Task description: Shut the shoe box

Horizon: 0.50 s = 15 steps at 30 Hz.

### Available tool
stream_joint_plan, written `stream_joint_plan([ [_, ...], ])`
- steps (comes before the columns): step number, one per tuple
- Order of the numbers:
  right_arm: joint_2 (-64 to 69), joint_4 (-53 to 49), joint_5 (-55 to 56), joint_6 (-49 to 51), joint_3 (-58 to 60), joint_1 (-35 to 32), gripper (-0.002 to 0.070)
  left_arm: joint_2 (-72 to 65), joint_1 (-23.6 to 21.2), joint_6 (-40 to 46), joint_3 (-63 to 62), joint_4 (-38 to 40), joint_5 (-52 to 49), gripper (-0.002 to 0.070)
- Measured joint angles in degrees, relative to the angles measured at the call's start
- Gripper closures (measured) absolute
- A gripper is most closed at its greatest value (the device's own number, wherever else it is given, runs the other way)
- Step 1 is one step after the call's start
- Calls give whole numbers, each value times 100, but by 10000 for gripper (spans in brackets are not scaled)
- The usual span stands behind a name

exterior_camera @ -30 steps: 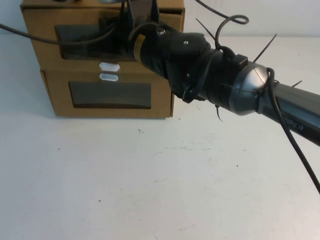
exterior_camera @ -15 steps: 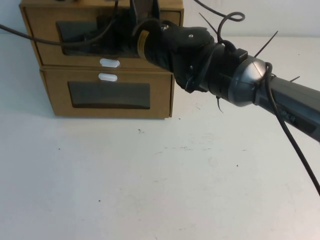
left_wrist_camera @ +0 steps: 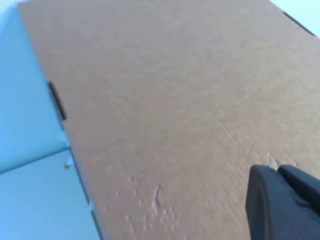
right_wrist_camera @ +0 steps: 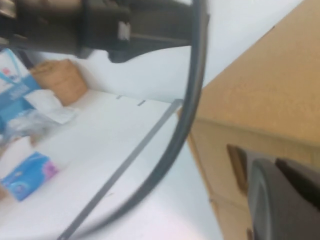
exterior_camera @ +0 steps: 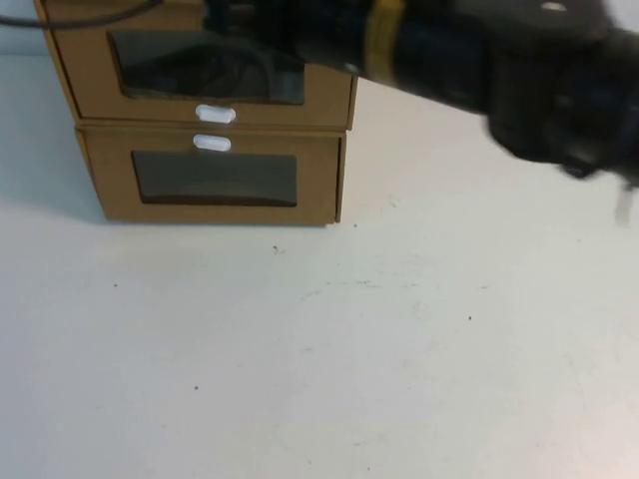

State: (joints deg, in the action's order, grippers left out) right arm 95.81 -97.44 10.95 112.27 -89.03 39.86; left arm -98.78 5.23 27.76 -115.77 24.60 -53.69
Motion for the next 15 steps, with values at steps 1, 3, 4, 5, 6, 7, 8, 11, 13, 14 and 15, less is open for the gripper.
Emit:
stream_joint_plan([
  [1,-250,0,30,16,230,0,687,78,-23,-10,64,-12,0,680],
  [3,-887,0,65,111,814,0,687,184,-35,-10,256,7,0,680],
  [4,-1221,-5,76,165,1056,0,687,245,-35,5,394,63,0,680],
  [5,-1559,-5,75,220,1366,0,687,338,-35,63,572,147,0,680],
  [6,-1902,-5,38,262,1687,0,687,466,-23,132,739,210,14,680],
  [7,-2174,-5,-18,287,2012,0,687,628,8,204,983,262,85,680],
  [8,-2509,-5,-106,313,2336,0,687,885,68,237,1259,296,192,680],
  [11,-3379,-5,-371,319,3173,0,687,1742,254,379,2177,356,654,680],
  [13,-3860,-5,-465,333,3609,-13,687,2428,432,480,2927,399,1041,680],
  [14,-4092,-5,-494,342,3813,-13,687,2831,527,520,3321,430,1263,680],
  [15,-4293,-5,-512,342,3994,-13,687,3242,620,563,3728,469,1484,680],
])
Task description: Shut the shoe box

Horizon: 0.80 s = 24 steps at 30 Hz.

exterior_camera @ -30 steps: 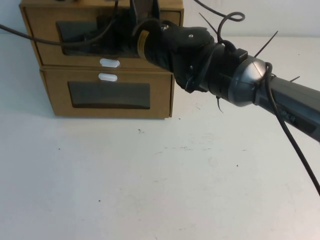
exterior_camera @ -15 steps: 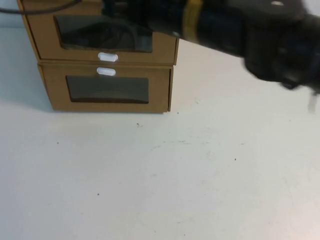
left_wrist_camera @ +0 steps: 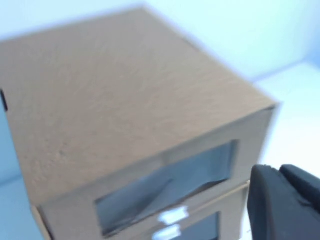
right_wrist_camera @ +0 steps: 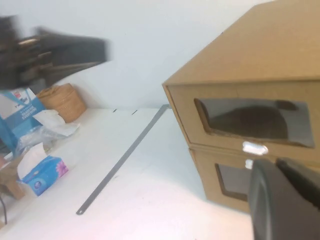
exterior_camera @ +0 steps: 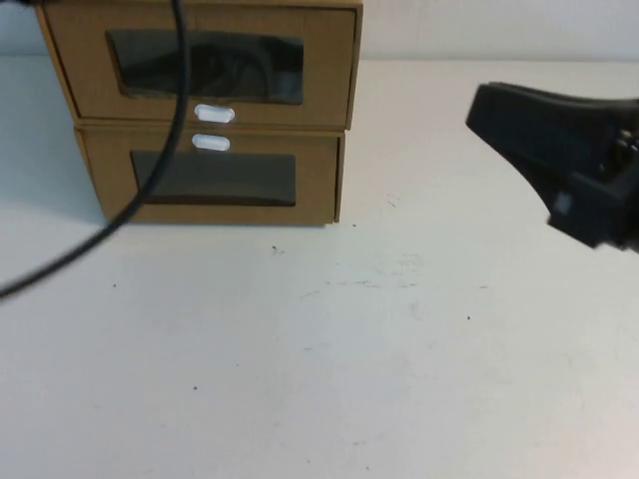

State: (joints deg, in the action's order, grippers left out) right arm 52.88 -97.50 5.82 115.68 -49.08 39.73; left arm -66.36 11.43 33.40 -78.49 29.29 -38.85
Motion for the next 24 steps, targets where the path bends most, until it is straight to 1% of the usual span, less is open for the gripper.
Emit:
stream_joint_plan([
  [3,-408,0,-5,26,420,0,687,1159,206,139,1199,186,650,680],
  [5,-515,0,-5,26,598,0,687,1977,264,166,1976,282,1028,680],
  [9,-525,0,199,26,813,0,687,3409,265,174,3420,348,1685,680],
  [13,-524,0,362,38,836,0,687,4447,265,196,4437,373,1944,680],
  [19,-524,0,431,38,836,0,687,5449,265,423,5779,409,2692,680],
  [24,-524,0,467,38,836,0,687,5569,265,432,6857,445,3579,680],
])
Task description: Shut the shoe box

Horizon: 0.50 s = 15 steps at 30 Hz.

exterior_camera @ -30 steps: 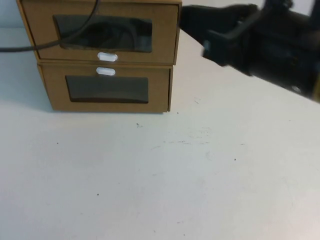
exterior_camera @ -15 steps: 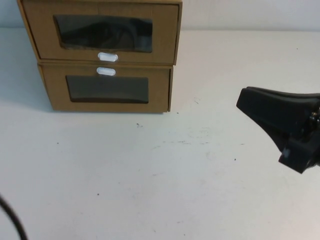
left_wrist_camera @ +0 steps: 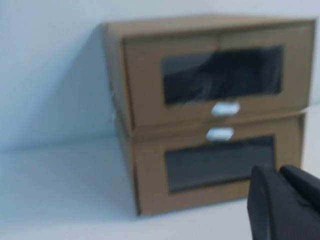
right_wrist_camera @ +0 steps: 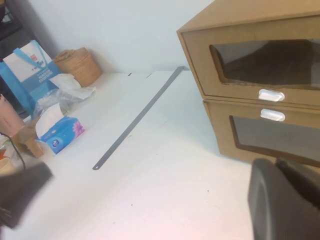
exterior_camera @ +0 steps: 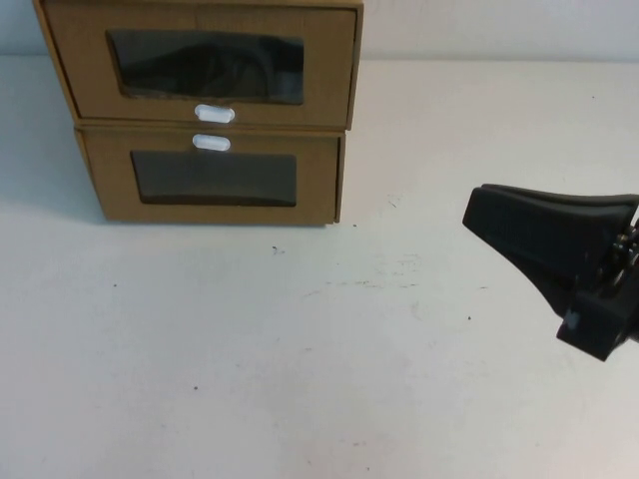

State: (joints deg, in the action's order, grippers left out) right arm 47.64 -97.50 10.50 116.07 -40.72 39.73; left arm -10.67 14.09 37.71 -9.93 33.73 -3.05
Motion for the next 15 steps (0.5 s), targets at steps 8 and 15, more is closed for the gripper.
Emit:
stream_joint_plan([
  [8,0,0,58,0,0,0,687,-34,0,-448,1121,223,1353,680],
  [15,0,-11,286,0,0,0,687,-34,0,-497,1143,240,846,680],
])
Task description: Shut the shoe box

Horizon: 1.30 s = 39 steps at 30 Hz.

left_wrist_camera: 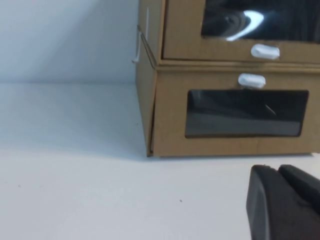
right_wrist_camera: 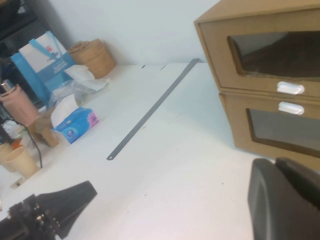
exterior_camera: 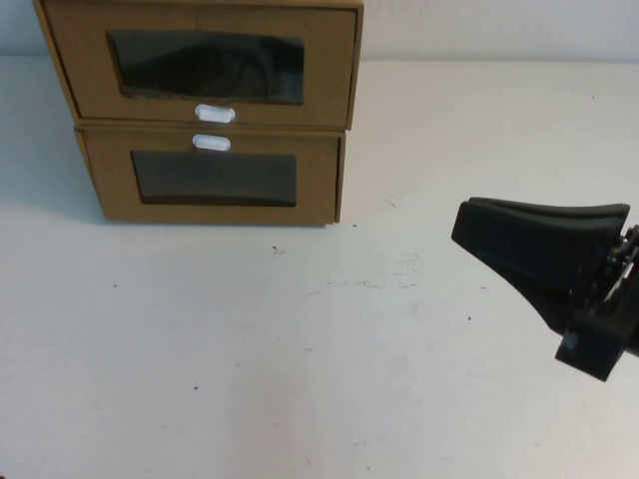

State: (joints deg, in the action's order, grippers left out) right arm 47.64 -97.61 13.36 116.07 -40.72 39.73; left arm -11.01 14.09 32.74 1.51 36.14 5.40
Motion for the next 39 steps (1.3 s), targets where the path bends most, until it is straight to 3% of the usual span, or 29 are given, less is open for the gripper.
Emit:
stream_joint_plan([
  [10,0,3,35,0,0,0,687,0,0,0,0,0,-151,680],
  [18,12,13,-1426,-163,77,-66,687,0,0,0,0,0,-151,680],
  [23,-483,33,-1277,-649,758,-1234,687,0,0,0,0,0,-151,680],
  [30,-2636,33,-917,-710,2478,-2991,687,0,0,0,0,0,-151,680],
  [39,-4512,33,-894,-722,3351,-3252,687,0,0,0,0,0,-151,680],
])
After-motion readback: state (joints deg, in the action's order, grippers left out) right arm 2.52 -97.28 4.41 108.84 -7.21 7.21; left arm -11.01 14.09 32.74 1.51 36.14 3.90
